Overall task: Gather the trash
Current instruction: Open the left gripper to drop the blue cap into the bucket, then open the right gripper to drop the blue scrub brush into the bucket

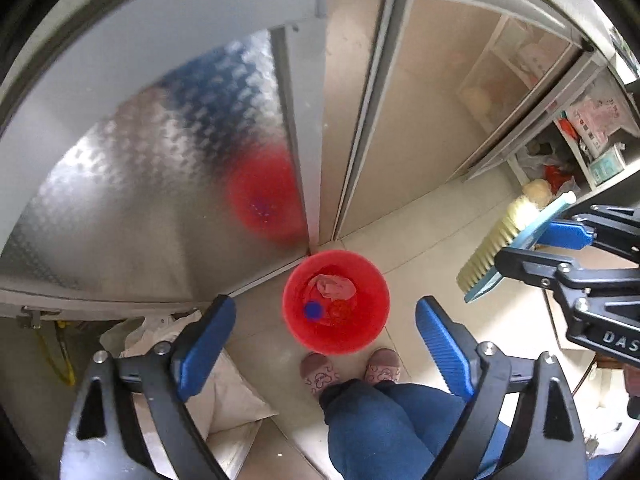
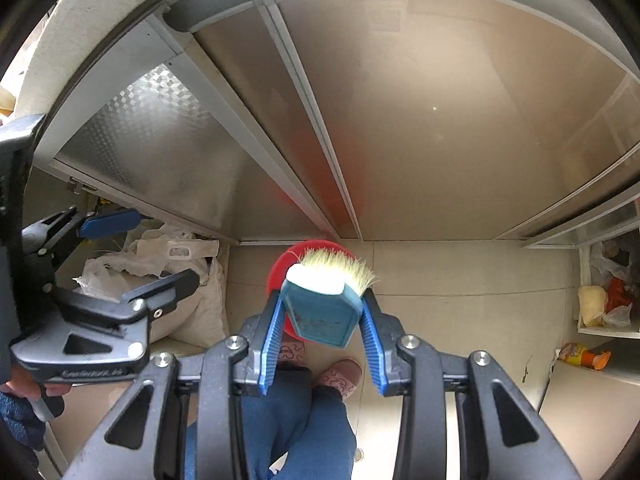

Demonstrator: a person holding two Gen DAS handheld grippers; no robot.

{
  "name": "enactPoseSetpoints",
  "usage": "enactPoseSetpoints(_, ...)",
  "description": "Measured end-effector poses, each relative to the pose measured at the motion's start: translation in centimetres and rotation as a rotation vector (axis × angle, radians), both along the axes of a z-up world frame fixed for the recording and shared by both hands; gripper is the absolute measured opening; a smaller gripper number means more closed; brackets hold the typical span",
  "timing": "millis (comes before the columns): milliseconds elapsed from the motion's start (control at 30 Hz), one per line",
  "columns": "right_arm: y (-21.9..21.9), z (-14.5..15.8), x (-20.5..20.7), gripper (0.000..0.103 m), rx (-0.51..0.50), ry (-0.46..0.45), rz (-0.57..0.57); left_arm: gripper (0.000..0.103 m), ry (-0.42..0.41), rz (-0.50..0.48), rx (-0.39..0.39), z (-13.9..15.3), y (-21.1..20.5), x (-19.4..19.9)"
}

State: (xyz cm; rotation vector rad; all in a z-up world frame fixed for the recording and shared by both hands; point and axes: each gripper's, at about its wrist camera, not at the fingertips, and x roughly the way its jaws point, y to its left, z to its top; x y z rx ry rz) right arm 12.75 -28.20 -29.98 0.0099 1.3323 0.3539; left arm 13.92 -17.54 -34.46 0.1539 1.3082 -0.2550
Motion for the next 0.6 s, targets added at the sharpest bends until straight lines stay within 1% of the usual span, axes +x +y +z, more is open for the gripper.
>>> enactPoseSetpoints(67, 0.4, -0.4, 0.0, 0.035, 0.007, -0.001, 0.003, 0.096, -0.003, 0.011, 0.005, 0.1, 0.6, -0.3)
enactPoseSetpoints(133, 0.7, -0.7, 0.1, 0.035, 0.013, 0.004, 0.009, 0.103, -0.008, 0.028, 0.012, 0.3, 1.2, -0.5)
enactPoseSetpoints(200, 0.6, -1.4, 0.5, 0.035, 0.016, 0.013, 0.019, 0.103, -0.004, 0.047, 0.016, 0.4, 1.9, -0.8)
enactPoseSetpoints(367, 2.4, -3.6, 0.7, 0.035, 0.037, 0.036, 0.058, 0.103, 0.004, 0.098, 0.047, 0.1, 4.2, -1.7)
enactPoseSetpoints(467, 3.8, -5.3, 0.8, 0.035, 0.052, 0.053, 0.087, 0.103, 0.010, 0.128, 0.054, -0.6, 5.5, -2.2)
enactPoseSetpoints(600, 5.8, -7.8, 0.7, 0.035, 0.046, 0.072, 0.138, 0.103, 0.019, 0.159, 0.082, -1.9, 6.9, -2.8)
